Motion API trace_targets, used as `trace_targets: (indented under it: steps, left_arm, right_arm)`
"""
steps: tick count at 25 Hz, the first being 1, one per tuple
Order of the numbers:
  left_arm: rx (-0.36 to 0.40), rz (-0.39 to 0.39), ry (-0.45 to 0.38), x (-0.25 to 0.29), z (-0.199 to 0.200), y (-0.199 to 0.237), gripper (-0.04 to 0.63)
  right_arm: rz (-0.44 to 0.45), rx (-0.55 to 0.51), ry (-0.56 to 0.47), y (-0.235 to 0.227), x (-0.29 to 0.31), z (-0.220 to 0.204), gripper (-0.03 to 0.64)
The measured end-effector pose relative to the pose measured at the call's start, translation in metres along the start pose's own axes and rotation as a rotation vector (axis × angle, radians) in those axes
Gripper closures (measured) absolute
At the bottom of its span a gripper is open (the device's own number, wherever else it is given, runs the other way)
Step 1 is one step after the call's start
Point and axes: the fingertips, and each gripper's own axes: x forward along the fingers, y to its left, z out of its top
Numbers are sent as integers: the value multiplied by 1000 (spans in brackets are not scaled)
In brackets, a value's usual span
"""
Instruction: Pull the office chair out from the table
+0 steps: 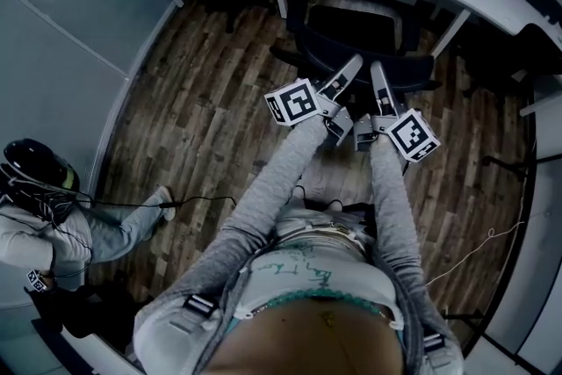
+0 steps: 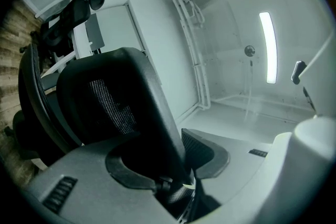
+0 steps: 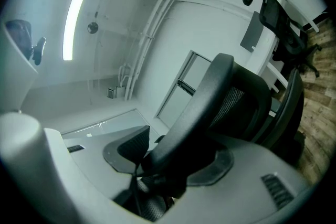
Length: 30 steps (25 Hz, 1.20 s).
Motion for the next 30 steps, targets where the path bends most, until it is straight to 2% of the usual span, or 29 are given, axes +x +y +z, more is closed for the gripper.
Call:
trace_targets:
  steps: [10, 15, 30]
  left_arm:
    - [-8, -10, 6, -1, 1, -4, 419]
    - [15, 6, 14, -4, 1, -5, 419]
    - [-28, 48, 9, -21, -8, -5, 416]
  right_arm:
    - [-22, 0, 14, 1, -1, 5, 397]
    - [-33, -7, 25, 0, -2, 7, 393]
    - [-56, -54, 57, 1, -22, 0, 374]
